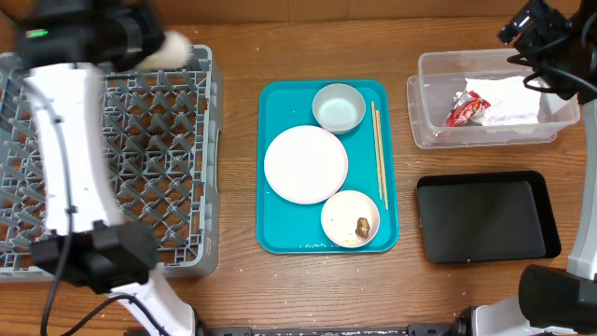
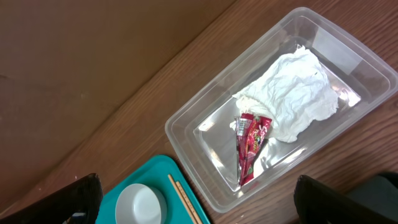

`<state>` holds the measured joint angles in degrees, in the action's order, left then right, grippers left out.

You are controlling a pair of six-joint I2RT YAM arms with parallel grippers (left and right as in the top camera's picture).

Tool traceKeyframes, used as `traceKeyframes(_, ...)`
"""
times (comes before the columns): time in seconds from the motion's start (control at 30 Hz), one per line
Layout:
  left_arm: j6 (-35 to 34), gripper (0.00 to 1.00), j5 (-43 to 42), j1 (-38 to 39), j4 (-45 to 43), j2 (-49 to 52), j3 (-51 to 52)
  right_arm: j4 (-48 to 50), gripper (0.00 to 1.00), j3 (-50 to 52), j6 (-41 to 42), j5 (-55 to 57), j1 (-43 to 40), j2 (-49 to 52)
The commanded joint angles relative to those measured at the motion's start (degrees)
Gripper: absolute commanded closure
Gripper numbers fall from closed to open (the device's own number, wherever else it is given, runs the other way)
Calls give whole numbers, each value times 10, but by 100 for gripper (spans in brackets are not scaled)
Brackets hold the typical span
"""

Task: Sort waste into correct bins and load items into the dishwasher
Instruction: 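Lift the white cup with the left gripper and carry it over the rack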

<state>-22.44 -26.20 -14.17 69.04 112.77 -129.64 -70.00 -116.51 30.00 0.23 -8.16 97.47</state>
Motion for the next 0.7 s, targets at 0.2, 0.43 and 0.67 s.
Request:
traceKeyframes(0.2, 56, 96, -394, -213, 17, 143, 48, 2, 0, -5, 0, 2, 1, -1)
traceKeyframes(0.43, 124, 96, -511, -276, 69, 198, 48, 2, 0, -5, 0, 2, 0, -1)
traceKeyframes(0.67, 143, 96, -502, -291, 149, 217, 70, 2, 0, -5, 0, 2, 1, -1)
